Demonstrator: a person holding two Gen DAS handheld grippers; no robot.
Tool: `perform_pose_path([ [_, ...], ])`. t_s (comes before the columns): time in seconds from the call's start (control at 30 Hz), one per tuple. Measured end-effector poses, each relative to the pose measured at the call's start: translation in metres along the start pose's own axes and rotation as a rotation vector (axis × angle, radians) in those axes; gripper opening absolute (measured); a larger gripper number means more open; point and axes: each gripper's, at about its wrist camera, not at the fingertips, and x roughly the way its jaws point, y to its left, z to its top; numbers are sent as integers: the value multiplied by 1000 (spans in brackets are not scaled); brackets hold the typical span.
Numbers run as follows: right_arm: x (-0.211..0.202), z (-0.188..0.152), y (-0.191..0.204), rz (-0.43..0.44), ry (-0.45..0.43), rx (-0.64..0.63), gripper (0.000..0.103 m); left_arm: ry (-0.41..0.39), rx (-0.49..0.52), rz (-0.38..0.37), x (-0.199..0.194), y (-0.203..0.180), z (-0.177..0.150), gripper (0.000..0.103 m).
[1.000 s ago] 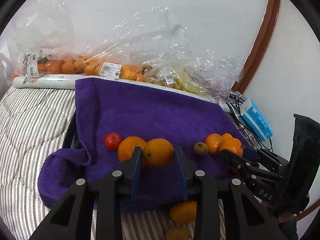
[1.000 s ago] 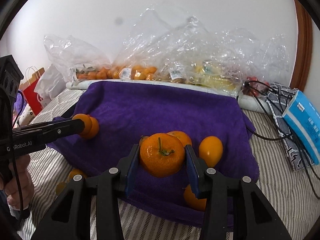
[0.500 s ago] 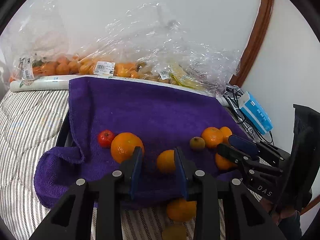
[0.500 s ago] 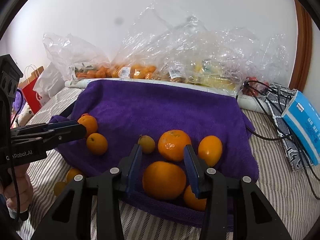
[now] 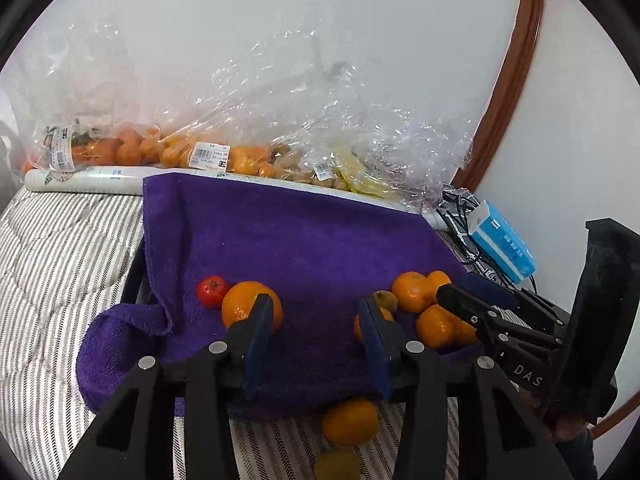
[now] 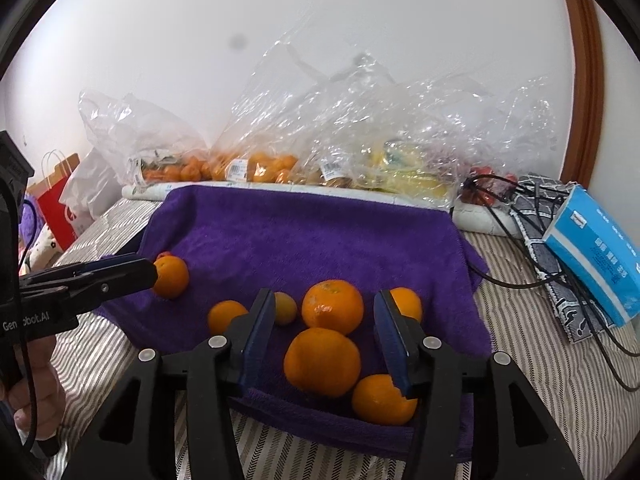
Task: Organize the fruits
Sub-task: 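Open both tools to release the oranges and withdraw from the towel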
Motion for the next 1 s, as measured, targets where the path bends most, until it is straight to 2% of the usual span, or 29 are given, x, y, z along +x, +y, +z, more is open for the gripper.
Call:
perform_pose_path([
  [0.23, -10, 4, 0, -47, -62, -3, 54, -38, -14, 22, -8, 2, 0, 42],
  [0.43, -22, 11, 3, -28, -71, 41, 53, -56, -13, 72, -13, 4, -3, 42],
  [0.63, -45, 6, 25, -119, -93, 11, 53, -45, -31, 61, -20, 11, -7, 42],
  [0.77, -53, 4, 37, -85, -33, 4, 54, -38, -46, 79, -26, 19, -12, 42],
  [1.0, -63, -11, 58, -34, 12, 15, 54, -32, -72, 170, -50, 49, -30, 47],
])
